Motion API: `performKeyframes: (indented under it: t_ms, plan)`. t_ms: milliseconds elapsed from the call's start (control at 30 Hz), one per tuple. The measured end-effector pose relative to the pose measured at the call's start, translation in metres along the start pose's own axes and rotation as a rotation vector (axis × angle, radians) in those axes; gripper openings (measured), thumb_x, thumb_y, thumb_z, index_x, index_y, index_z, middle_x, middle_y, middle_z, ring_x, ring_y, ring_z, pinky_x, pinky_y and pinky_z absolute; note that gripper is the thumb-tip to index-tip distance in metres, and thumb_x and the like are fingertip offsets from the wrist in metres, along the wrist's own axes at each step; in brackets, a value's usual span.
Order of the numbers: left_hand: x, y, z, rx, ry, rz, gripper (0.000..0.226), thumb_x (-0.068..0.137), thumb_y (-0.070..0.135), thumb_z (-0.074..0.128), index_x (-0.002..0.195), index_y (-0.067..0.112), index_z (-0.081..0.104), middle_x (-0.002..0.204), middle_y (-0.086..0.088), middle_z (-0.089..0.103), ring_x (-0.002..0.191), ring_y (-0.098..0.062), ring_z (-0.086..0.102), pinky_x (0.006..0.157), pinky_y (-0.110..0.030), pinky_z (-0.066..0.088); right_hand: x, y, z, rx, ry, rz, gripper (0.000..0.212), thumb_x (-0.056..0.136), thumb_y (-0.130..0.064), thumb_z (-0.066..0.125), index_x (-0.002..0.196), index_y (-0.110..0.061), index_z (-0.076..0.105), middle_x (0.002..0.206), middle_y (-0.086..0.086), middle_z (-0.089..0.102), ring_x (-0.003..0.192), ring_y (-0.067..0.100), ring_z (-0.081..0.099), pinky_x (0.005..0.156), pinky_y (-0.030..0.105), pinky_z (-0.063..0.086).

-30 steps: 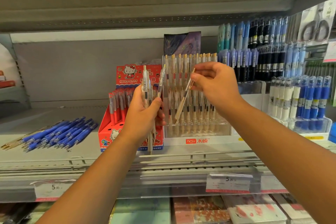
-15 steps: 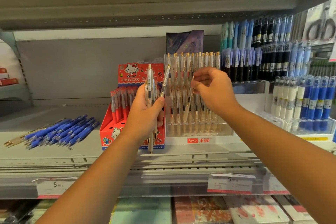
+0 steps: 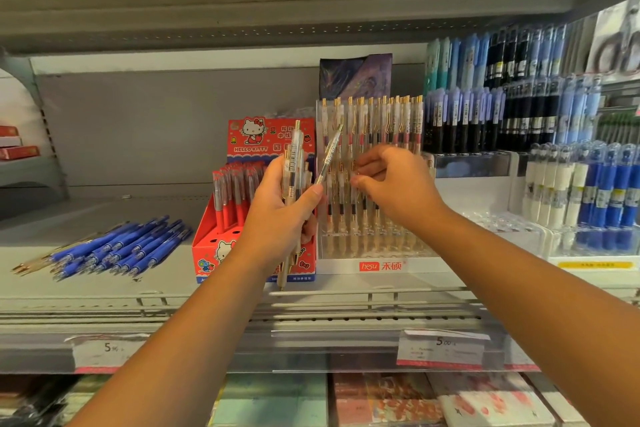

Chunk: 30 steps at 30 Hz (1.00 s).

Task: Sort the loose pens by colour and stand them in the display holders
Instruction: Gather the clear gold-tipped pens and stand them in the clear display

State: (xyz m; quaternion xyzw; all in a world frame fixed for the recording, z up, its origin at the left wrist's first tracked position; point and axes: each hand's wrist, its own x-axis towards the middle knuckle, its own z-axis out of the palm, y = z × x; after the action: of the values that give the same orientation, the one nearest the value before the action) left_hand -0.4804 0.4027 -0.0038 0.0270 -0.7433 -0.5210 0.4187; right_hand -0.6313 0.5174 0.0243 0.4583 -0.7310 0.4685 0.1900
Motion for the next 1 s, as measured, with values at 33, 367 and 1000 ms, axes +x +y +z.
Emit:
performKeyframes:
  t_ms: [33,367,1000]
  plan:
    - [0.000,0.000,0.000,0.002,-0.006,0.000,0.035,0.097,0.022,0.060,0.112,0.052,0.053,0.087,-0.003,0.072,0.057,-0.011,0.060,0.054,-0.027,0.054,0.000,-0.001,-0.001,-0.001,-0.007,0.003,0.027,0.085,-0.022,0.075,0.110,-0.016,0.067,0.086,-0.011,0.066,0.078,-0.003,0.061,0.069,0.012,0.050]
    - [-0.001,0.001,0.000,-0.012,-0.029,0.021,0.035,0.096,0.019,0.063,0.122,0.041,0.054,0.083,0.004,0.071,0.059,-0.008,0.062,0.053,-0.025,0.053,-0.004,-0.025,-0.011,0.245,0.044,0.081,0.027,0.094,-0.018,0.061,0.120,-0.013,0.065,0.100,-0.007,0.069,0.092,0.009,0.067,0.081,0.028,0.058]
    - [0.001,-0.002,-0.001,-0.116,0.023,-0.015,0.031,0.094,0.015,0.062,0.103,0.044,0.060,0.083,0.001,0.071,0.061,-0.006,0.061,0.051,-0.022,0.049,-0.018,-0.027,-0.012,0.850,0.117,0.251,0.021,0.092,-0.006,0.063,0.103,-0.022,0.054,0.097,0.011,0.067,0.076,0.015,0.073,0.057,0.028,0.059]
